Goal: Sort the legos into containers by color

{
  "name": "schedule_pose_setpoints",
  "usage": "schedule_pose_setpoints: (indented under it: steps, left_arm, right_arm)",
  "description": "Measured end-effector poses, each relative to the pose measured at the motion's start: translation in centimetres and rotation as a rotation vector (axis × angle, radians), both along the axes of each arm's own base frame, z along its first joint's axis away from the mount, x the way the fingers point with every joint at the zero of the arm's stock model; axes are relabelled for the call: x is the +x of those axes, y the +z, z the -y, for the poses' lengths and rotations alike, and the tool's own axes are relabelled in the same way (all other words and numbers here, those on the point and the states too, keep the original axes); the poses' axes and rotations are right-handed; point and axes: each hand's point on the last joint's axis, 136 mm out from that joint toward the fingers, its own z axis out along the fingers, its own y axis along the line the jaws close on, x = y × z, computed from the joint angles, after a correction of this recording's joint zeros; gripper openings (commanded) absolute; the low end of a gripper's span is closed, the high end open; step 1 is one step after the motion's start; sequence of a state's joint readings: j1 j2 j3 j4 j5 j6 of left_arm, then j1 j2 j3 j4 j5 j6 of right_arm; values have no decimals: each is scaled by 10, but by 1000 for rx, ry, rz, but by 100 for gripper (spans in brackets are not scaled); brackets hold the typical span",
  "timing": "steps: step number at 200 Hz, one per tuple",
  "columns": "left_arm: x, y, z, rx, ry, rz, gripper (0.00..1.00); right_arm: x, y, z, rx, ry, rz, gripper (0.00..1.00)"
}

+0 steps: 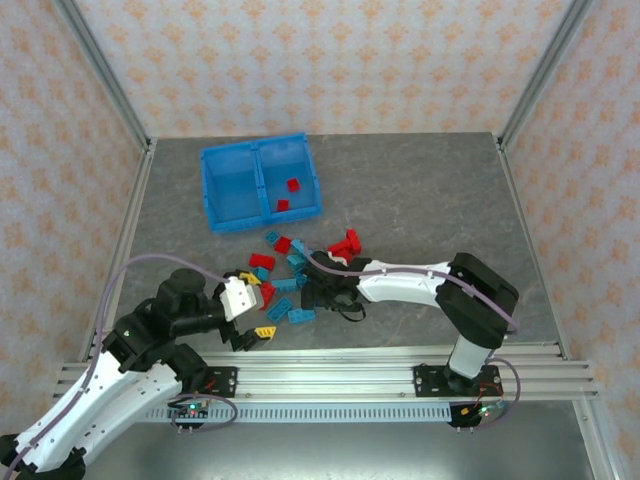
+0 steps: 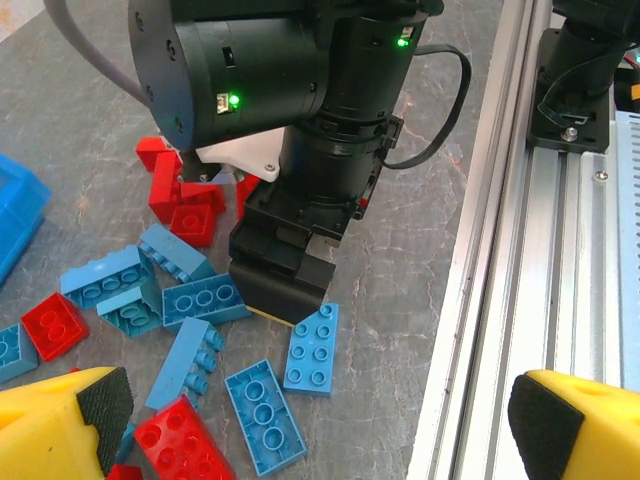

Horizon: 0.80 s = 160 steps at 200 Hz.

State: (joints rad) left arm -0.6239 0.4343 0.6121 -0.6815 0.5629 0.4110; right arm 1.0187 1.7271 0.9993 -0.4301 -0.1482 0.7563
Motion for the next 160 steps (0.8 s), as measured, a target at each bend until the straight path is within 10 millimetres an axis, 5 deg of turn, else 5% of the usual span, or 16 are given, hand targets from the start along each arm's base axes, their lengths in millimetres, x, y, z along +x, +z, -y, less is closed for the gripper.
schedule_pose_setpoints:
  steps: [71, 109, 131, 160]
  left_arm:
    - [17, -16, -6, 80, 74, -24, 100]
    - [17, -12, -8, 71, 83, -3, 99]
    - [16, -7, -8, 56, 83, 17, 99]
    - [16, -2, -9, 40, 84, 38, 100]
  right_arm:
    - [2, -8, 16, -145, 4, 0, 50]
    - [4, -3, 17, -128, 23, 33, 41]
    - [14, 14, 7, -61, 39, 106, 38]
    - [22, 61, 2, 40, 52, 214, 45]
